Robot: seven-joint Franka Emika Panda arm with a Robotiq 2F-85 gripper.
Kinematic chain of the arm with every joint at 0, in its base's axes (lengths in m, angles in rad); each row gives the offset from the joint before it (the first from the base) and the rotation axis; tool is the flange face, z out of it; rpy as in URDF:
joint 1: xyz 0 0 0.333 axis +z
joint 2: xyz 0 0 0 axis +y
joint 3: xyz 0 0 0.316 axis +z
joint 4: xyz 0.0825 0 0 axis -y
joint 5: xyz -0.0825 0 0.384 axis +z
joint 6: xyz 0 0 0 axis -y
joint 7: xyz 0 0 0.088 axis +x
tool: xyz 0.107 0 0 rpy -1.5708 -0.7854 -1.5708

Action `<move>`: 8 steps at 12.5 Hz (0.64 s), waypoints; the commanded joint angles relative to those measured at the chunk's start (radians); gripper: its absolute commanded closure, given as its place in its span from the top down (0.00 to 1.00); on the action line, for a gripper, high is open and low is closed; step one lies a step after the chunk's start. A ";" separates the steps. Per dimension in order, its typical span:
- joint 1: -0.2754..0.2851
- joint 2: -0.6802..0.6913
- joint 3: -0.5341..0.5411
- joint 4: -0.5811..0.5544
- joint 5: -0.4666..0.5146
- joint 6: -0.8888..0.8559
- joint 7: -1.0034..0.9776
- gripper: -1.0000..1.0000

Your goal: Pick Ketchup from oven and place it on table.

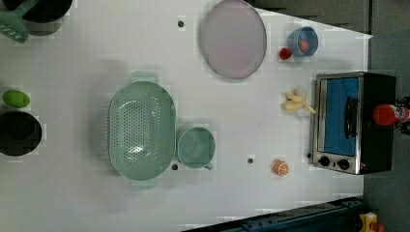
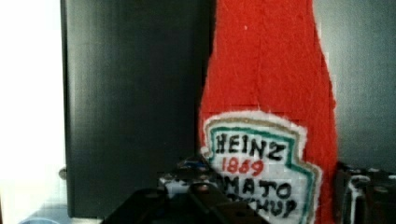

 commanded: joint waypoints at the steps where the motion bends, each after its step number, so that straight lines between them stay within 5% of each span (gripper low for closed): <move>1: 0.020 -0.024 0.004 0.068 -0.046 -0.011 0.004 0.64; 8: 0.181 -0.196 0.056 0.232 -0.146 -0.360 -0.050 0.64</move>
